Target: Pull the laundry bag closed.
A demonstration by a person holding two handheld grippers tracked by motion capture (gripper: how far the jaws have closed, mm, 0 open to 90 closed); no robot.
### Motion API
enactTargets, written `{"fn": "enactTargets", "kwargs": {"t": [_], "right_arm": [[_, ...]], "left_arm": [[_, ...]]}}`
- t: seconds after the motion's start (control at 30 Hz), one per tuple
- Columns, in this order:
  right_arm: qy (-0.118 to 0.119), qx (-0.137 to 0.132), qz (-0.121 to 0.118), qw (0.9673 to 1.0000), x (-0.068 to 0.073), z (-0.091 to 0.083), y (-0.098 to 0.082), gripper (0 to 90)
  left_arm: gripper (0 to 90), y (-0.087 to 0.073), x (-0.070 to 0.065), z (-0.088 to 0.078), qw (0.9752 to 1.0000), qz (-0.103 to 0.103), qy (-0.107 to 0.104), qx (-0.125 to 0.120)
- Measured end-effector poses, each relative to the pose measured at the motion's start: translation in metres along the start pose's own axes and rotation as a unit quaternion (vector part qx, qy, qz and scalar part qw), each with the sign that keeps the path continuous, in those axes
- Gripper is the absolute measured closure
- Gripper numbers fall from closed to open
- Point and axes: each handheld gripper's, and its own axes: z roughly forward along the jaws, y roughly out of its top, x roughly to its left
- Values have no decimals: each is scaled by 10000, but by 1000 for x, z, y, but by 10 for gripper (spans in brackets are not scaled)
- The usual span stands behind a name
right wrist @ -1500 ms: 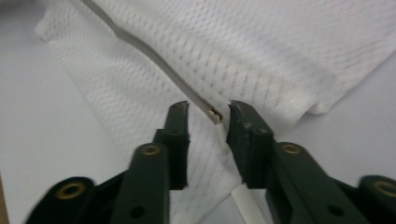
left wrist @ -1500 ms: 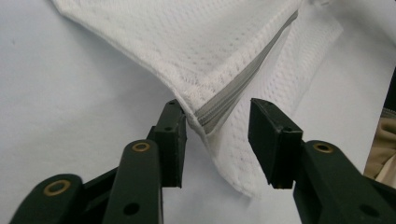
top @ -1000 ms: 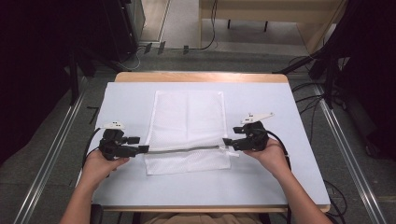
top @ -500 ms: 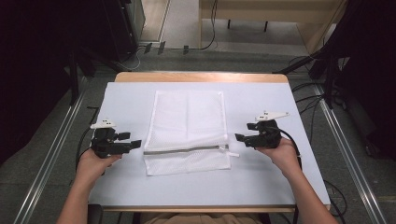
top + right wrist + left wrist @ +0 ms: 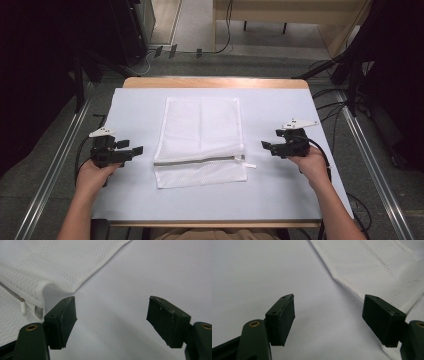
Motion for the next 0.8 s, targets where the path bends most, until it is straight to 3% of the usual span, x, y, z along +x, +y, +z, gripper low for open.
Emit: {"fn": "enactTargets", "kwargs": {"t": [0.23,0.8], "right_arm": [[-33,98,87,9999,-6,3,-3,222],[-99,211,118,9997,-9,6,-5,222]], "left_arm": [[263,-1,4,1,9999,-82,127,-28],[245,-2,4,7,9997,-112,187,118]]}}
